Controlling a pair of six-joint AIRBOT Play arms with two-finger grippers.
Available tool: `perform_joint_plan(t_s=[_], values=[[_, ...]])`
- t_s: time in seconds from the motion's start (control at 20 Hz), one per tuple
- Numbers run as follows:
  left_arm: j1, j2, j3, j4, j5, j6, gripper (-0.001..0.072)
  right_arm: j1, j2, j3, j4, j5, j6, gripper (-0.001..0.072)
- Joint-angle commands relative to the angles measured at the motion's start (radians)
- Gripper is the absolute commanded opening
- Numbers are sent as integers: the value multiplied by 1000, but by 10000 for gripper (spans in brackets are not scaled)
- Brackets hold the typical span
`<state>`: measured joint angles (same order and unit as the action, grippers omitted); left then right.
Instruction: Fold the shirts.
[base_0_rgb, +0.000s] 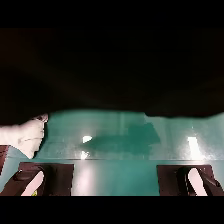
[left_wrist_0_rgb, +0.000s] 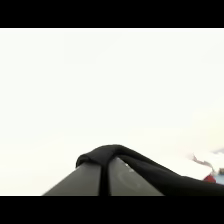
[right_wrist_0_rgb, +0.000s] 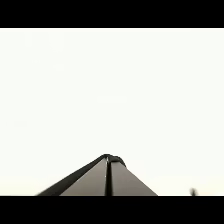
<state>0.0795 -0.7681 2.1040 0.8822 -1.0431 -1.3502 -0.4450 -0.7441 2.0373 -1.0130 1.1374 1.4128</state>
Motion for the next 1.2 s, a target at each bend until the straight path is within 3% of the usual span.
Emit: perform_joint_plan(t_s=[0.0, 0.3, 0.5, 0.7, 0.85, 1.0, 1.15], values=[[0, -15, -42, 36, -105, -87, 24, -91, -14, 18, 2, 151, 33, 11], [0, -228, -460, 39, -255, -90, 24, 1, -342, 14, 14, 513, 91, 11], [0, -453, -642, 38, -299, -76, 25, 193, -558, -188, -83, 602, 109, 11], [0, -683, -659, 19, -167, -8, 25, 327, -739, -364, -269, 413, 109, 11], [0, -782, -659, -64, 55, 76, 26, 351, -864, -346, -267, 202, 110, 12], [0, -822, -656, -159, 239, 143, 25, 356, -945, -264, -262, 78, 127, 11], [0, -824, -656, -183, 325, 195, 26, 360, -960, -227, -263, -24, 128, 11]])
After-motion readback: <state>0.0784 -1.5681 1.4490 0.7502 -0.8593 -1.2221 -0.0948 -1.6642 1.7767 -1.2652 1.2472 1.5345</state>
